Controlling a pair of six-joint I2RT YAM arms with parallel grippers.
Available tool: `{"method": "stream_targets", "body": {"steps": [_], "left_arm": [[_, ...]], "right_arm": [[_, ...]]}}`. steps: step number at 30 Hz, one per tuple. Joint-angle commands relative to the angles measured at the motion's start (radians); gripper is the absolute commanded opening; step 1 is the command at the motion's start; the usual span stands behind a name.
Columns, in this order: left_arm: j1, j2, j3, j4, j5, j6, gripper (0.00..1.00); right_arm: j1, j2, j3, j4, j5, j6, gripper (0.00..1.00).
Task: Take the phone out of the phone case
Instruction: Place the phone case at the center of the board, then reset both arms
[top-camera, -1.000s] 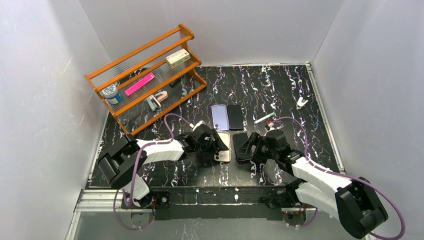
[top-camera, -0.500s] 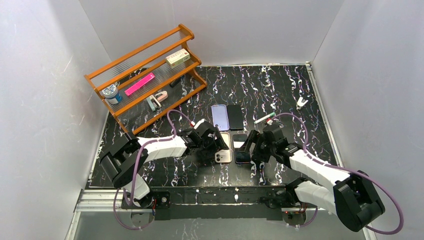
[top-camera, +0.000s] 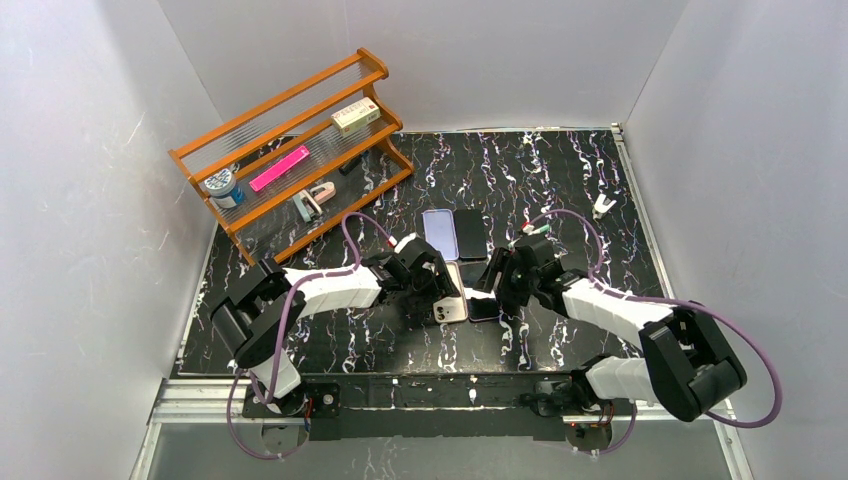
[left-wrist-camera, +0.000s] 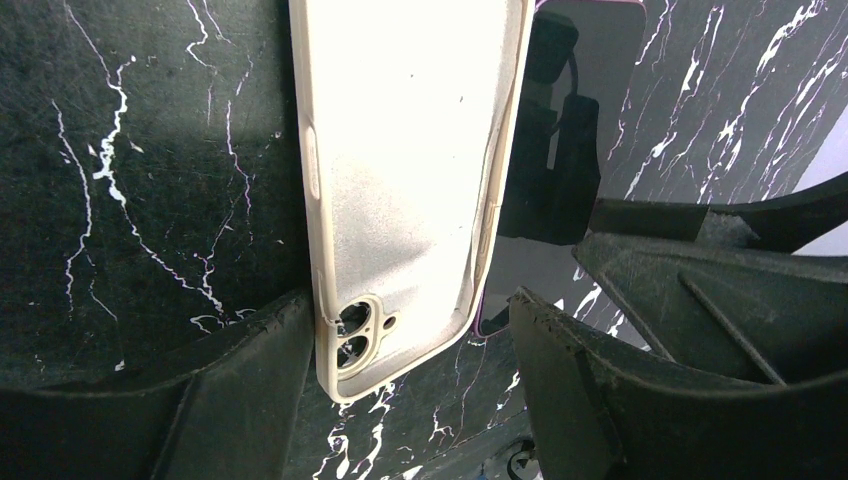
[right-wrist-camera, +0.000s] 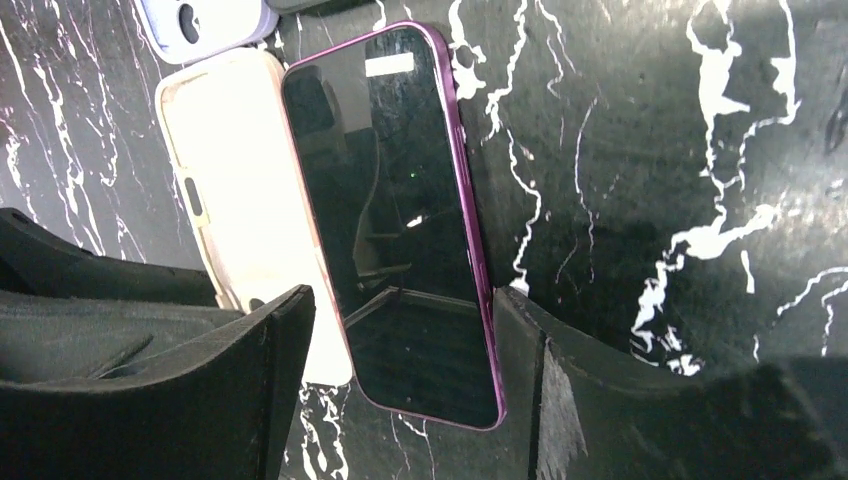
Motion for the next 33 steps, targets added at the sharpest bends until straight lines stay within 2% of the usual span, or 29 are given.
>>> {"method": "stream_targets", "body": {"steps": [1,8,12,15,19,33], "left_arm": [[0.005,0.077,-0.034,-0.137,-0.092,0.038,0.72],[0.016,0.099,0.005,-0.201,-0.112,0.091,0.77],[0.017,0.066,0.0,-0.273,-0.133,0.116,0.8],[0.016,0.045,-0.011,-0.298,-0.136,0.131,0.91],[0.017,0.029,-0.02,-0.305,-0.135,0.141,0.93],[0.037,0.136,0.102,-0.216,-0.059,0.233,0.77]], "right_arm": [[-0.002,0.05,0.026,0.002,0.054,-0.06,0.73],[-0.001,0.042,0.04,-0.021,0.06,-0.059,0.73],[-0.002,-0.023,0.023,-0.068,0.096,-0.064,0.79],[-0.002,-0.071,0.004,-0.098,0.116,-0.06,0.85],[-0.001,-0.137,-0.02,-0.125,0.143,-0.047,0.89],[-0.001,-0.281,-0.017,-0.224,0.204,-0.036,0.9]]}}
